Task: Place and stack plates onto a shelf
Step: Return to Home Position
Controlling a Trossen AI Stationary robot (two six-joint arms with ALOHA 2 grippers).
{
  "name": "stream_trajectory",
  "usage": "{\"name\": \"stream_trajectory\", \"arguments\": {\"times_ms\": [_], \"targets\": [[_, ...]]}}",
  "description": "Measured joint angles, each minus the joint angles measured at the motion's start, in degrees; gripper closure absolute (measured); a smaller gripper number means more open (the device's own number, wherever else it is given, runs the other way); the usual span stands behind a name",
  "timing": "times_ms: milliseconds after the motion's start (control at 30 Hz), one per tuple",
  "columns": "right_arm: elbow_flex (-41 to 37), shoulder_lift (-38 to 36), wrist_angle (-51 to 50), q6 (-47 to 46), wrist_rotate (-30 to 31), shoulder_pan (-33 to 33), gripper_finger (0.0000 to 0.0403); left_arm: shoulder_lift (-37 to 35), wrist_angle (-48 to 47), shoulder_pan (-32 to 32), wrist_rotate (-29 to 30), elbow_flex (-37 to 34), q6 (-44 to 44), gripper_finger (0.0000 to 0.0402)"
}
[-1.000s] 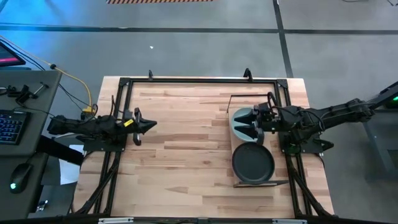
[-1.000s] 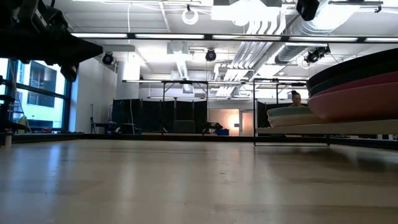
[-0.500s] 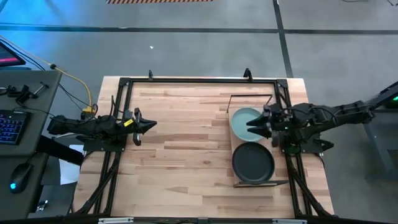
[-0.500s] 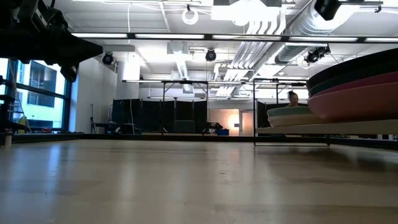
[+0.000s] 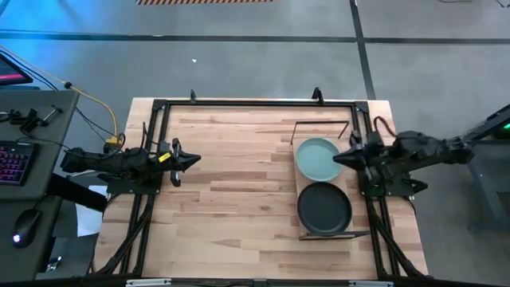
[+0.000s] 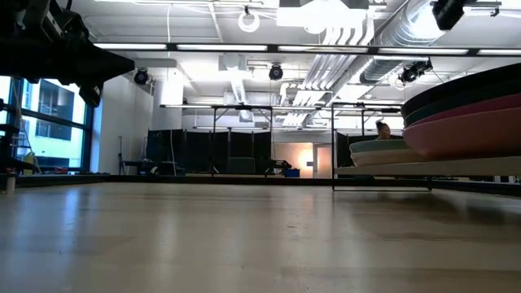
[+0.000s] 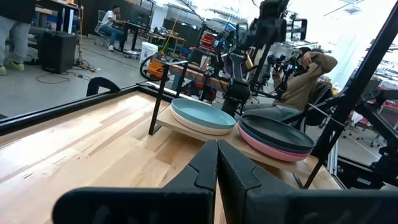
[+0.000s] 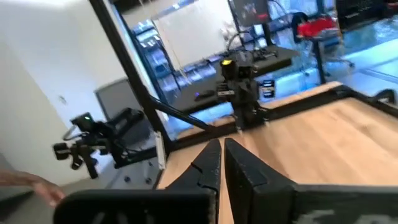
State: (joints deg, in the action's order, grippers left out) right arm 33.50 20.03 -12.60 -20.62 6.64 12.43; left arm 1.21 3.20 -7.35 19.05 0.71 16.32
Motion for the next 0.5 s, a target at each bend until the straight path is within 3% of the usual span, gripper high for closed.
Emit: {"name": "stream_trajectory", "arguments": {"times_ms": [200, 500], "targets": [[-14.70, -6.77, 10.09, -4.67, -1.09, -0.32, 0.0400, 0.00, 0.02, 0.00, 0.00, 0.00, -0.01, 0.0401], [-23.00, -19.15, 12.82, -3.47, -0.71, -3.31, 0.0402, 0.00, 0.01, 0.00, -0.02, 0.00, -0.01, 0.0401]]}}
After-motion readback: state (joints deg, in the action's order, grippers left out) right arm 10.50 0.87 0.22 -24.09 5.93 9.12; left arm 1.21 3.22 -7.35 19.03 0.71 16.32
